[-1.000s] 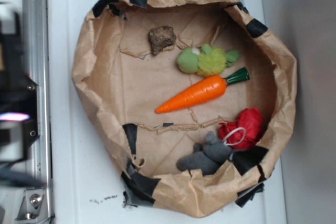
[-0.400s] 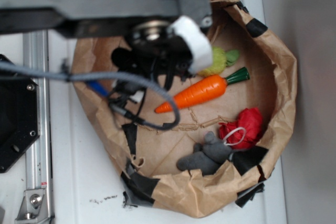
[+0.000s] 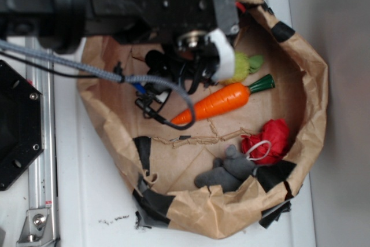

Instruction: Grab the rock.

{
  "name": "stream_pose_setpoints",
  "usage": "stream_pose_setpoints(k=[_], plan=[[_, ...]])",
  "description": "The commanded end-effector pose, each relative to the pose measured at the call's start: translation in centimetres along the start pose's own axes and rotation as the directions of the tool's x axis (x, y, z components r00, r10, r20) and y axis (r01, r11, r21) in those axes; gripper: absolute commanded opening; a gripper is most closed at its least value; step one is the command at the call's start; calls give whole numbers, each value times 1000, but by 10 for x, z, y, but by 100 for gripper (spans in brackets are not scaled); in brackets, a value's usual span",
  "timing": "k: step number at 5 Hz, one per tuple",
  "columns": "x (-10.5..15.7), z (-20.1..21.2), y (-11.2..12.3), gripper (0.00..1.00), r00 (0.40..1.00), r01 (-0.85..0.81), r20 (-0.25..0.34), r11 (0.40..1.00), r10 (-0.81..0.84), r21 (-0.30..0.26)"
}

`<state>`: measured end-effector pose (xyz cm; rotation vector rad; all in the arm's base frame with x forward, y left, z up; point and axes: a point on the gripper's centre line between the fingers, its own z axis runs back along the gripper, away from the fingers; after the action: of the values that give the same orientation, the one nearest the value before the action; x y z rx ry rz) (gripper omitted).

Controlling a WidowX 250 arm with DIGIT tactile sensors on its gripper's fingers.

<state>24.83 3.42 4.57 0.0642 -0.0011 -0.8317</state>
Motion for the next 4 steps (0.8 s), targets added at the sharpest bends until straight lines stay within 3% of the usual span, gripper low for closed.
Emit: stream_pose_setpoints(k=[1,2,3,4], plan=[[-13,-16,3,100,999,46,-19,998,-46,-45],[-25,-7,15,100,999,25,-25,1000,-25,-2],[-40,-3,27,100,996,-16,-84,998,21,63],[-45,5,36,100,994,-52,-88,992,62,114]])
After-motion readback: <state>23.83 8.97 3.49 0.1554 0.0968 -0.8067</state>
